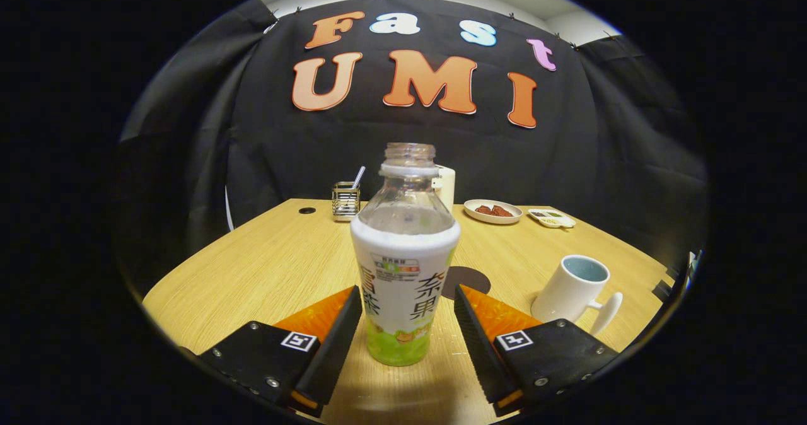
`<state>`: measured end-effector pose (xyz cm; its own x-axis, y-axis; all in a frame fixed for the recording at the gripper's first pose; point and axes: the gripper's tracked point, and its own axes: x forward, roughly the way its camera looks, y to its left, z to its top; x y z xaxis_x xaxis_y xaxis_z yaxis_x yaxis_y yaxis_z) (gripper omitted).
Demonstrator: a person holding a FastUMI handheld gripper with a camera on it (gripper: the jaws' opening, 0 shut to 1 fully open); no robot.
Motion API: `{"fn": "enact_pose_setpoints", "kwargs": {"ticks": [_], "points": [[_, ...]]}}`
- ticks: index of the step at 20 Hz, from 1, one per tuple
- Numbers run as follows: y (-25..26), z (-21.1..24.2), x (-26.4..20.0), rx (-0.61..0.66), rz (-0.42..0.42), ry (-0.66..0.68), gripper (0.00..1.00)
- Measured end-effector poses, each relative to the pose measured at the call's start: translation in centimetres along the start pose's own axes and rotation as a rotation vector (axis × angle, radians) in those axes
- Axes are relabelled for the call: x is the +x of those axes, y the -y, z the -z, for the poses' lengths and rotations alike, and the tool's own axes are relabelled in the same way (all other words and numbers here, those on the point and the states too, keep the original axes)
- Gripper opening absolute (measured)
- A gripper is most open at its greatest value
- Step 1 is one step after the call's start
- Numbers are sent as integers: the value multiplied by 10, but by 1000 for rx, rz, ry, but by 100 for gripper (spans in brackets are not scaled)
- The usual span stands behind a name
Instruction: Take the bottle from table, then pour the juice into the cup, finally place the bottle on the coaster
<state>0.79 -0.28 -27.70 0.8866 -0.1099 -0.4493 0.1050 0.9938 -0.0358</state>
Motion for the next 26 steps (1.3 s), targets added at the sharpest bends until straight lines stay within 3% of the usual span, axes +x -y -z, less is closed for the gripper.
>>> {"fn": "enact_pose_setpoints", "kwargs": {"ticks": [5, 10, 26], "points": [[-3, 8, 5, -42, 5, -12, 70], [-12, 5, 6, 21, -65, -30, 61], [7, -29, 24, 714, -242, -55, 58]]}}
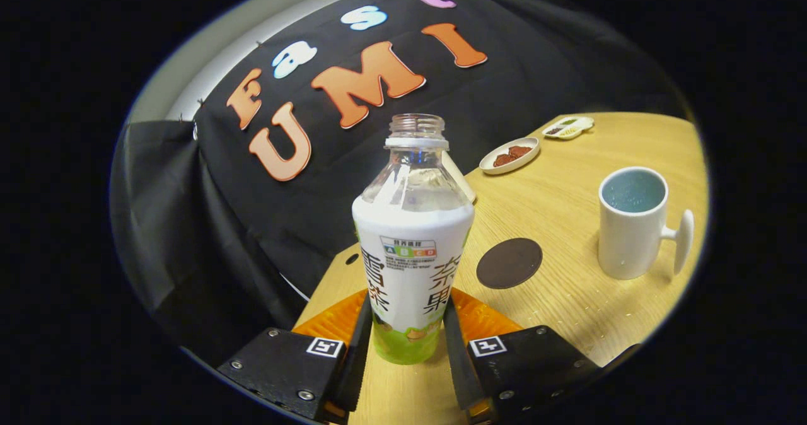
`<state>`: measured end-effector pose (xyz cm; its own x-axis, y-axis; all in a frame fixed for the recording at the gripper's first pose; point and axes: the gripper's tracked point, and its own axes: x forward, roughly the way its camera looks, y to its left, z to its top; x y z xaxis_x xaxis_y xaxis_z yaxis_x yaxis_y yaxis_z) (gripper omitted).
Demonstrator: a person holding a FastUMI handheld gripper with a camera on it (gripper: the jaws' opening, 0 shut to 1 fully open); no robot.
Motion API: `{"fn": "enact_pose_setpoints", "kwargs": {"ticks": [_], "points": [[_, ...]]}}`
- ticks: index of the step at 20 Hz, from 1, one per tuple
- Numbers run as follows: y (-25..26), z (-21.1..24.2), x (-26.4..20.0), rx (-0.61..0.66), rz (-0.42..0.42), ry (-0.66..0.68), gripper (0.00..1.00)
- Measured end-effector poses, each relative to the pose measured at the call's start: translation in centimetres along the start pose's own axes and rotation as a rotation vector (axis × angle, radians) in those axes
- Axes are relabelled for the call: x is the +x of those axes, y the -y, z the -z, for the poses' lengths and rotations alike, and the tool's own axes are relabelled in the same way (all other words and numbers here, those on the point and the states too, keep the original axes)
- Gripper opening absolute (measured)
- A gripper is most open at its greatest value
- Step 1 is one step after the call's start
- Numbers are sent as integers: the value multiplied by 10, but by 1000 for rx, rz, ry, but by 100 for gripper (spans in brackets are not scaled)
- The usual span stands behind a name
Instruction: Take the bottle from table, then pour the juice into the cup, finally place the bottle on the coaster
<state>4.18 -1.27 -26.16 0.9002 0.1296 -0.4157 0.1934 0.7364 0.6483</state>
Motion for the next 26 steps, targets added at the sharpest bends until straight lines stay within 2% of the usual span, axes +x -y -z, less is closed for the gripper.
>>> {"fn": "enact_pose_setpoints", "kwargs": {"ticks": [7, 14, 26], "points": [[14, -13, -2, 245, -26, 23, 58], [14, -27, 3, 512, -97, 58, 58], [14, -40, -4, 791, -150, 49, 58]]}}
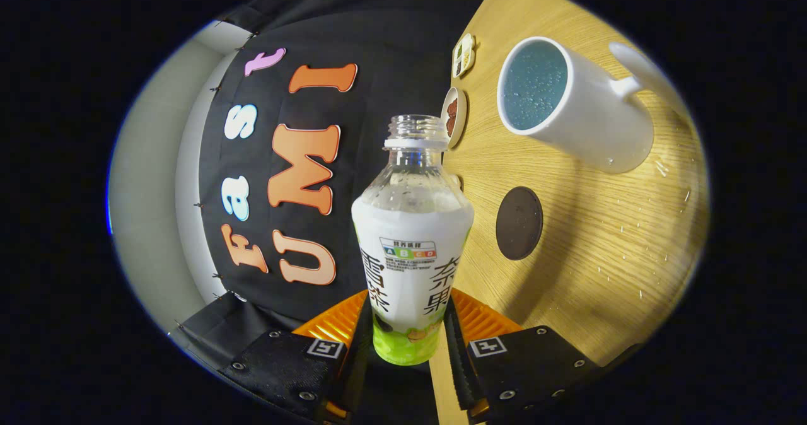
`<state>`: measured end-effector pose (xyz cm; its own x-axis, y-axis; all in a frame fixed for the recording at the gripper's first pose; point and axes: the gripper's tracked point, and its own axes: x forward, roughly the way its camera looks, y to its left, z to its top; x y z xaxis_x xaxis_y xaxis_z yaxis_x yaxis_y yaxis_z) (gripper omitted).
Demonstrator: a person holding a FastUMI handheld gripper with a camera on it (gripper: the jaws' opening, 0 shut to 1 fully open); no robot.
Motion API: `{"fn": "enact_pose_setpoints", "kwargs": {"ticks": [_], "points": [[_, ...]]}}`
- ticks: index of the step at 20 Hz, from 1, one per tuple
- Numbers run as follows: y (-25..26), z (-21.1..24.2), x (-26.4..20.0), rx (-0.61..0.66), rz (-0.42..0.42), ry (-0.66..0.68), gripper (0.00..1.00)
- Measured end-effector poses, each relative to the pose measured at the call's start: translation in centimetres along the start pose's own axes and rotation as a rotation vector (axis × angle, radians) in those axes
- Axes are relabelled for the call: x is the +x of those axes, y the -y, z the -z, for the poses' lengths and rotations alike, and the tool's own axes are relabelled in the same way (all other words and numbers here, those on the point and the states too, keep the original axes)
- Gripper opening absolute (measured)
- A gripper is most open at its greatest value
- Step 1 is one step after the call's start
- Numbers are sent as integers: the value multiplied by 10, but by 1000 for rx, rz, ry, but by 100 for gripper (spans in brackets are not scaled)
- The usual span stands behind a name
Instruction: Take the bottle from table, then pour the juice into the cup, finally place the bottle on the coaster
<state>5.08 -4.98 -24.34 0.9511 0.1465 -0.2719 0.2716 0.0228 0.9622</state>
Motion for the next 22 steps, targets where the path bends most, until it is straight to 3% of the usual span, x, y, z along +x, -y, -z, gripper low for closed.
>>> {"fn": "enact_pose_setpoints", "kwargs": {"ticks": [8, 22], "points": [[-10, -6, -2, 174, -33, 19, 58], [-24, -27, -5, 232, -55, 45, 58]]}}
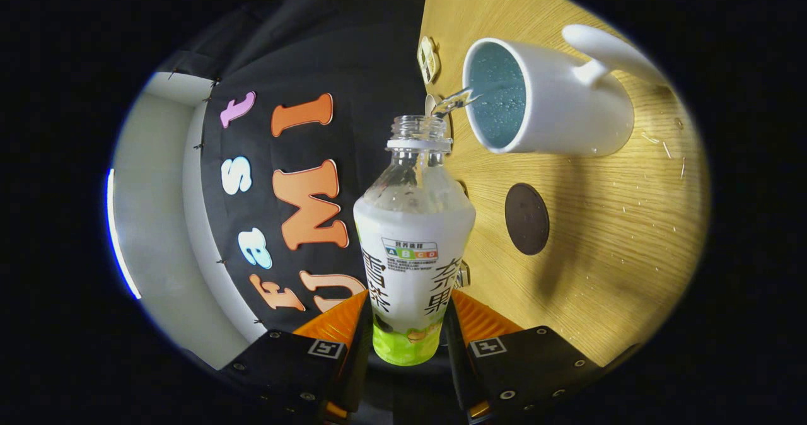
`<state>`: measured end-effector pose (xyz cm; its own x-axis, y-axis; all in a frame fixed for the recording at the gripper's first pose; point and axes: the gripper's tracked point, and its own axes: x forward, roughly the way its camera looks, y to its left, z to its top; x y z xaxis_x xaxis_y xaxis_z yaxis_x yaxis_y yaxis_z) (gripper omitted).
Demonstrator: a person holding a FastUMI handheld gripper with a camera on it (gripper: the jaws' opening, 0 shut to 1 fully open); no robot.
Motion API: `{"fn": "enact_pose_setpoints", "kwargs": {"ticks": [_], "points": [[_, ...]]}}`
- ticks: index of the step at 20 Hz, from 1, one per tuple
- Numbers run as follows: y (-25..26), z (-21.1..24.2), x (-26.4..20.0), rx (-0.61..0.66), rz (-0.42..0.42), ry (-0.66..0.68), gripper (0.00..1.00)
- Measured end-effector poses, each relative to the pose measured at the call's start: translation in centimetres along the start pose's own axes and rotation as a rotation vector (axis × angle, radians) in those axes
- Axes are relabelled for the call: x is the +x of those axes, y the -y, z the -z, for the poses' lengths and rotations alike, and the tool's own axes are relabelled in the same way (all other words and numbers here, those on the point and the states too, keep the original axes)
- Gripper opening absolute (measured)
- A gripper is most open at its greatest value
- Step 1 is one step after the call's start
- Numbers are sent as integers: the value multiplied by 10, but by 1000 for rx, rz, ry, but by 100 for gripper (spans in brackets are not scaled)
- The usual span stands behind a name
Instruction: Take the bottle from table, then pour the juice into the cup, finally place the bottle on the coaster
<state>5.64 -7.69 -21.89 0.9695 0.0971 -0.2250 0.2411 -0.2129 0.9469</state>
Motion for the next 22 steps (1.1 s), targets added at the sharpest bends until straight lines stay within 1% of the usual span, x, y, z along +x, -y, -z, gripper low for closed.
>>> {"fn": "enact_pose_setpoints", "kwargs": {"ticks": [5, 17, 22], "points": [[-1, -4, 0, 18, -1, 2, 58], [-21, 1, 9, 82, -25, -24, 58], [-26, -5, 9, 106, -26, -20, 58]]}}
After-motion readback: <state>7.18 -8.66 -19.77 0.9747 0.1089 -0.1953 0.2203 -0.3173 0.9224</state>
